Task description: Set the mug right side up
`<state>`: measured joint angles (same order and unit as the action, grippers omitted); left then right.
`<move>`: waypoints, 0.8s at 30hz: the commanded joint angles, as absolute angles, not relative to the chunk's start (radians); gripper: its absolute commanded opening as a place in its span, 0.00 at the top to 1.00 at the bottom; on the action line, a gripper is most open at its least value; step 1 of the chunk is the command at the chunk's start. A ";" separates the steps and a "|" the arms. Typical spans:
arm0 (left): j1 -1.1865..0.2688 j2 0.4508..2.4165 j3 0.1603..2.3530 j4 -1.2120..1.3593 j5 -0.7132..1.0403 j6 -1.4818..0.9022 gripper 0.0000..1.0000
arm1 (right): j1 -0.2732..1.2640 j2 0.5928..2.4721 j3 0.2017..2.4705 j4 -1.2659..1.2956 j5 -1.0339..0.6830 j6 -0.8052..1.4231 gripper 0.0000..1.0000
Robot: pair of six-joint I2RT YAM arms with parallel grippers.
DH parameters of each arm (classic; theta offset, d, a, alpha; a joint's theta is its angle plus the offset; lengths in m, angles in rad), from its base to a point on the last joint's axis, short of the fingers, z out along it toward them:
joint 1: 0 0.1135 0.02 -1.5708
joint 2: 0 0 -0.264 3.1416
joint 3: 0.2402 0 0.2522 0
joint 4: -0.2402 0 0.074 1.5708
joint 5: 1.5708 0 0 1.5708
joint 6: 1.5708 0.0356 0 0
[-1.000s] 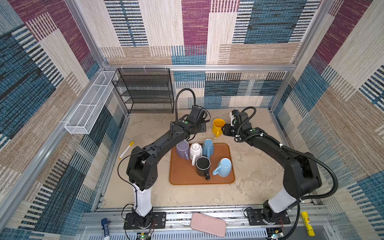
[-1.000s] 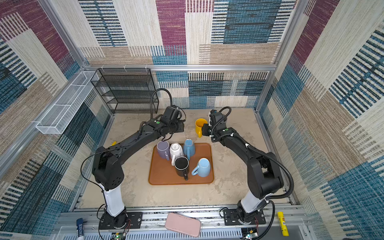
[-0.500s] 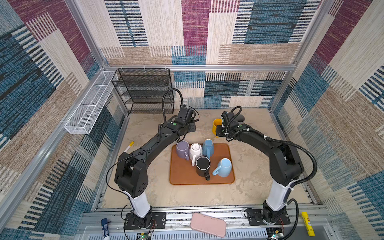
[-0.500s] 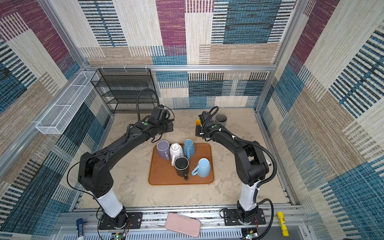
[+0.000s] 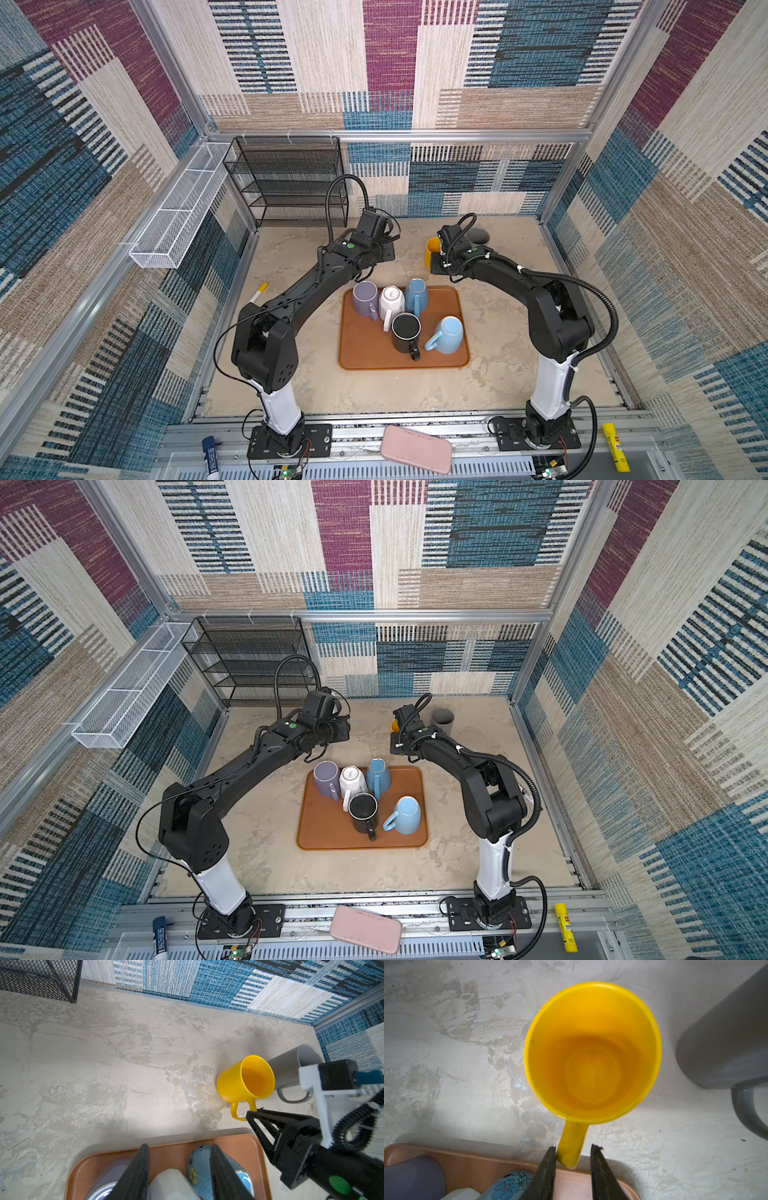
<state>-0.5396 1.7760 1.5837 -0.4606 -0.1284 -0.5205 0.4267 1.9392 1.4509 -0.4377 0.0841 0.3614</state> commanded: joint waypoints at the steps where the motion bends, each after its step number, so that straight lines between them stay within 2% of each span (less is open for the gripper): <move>1: -0.540 1.773 1.589 -0.455 -0.134 -0.512 0.56 | 0.429 1.951 1.471 -0.446 0.108 0.353 0.71; 16: -0.539 1.766 1.583 -0.459 -0.134 -0.512 0.57 | 0.416 1.988 1.512 -0.492 0.186 0.337 0.80; 24: -0.539 1.766 1.583 -0.463 -0.137 -0.510 0.57 | 0.383 1.981 1.511 -0.495 0.201 0.324 0.81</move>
<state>-0.5396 1.7721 1.5837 -0.4614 -0.1284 -0.5201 0.3904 1.9854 1.5059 -0.4870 0.1761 0.3340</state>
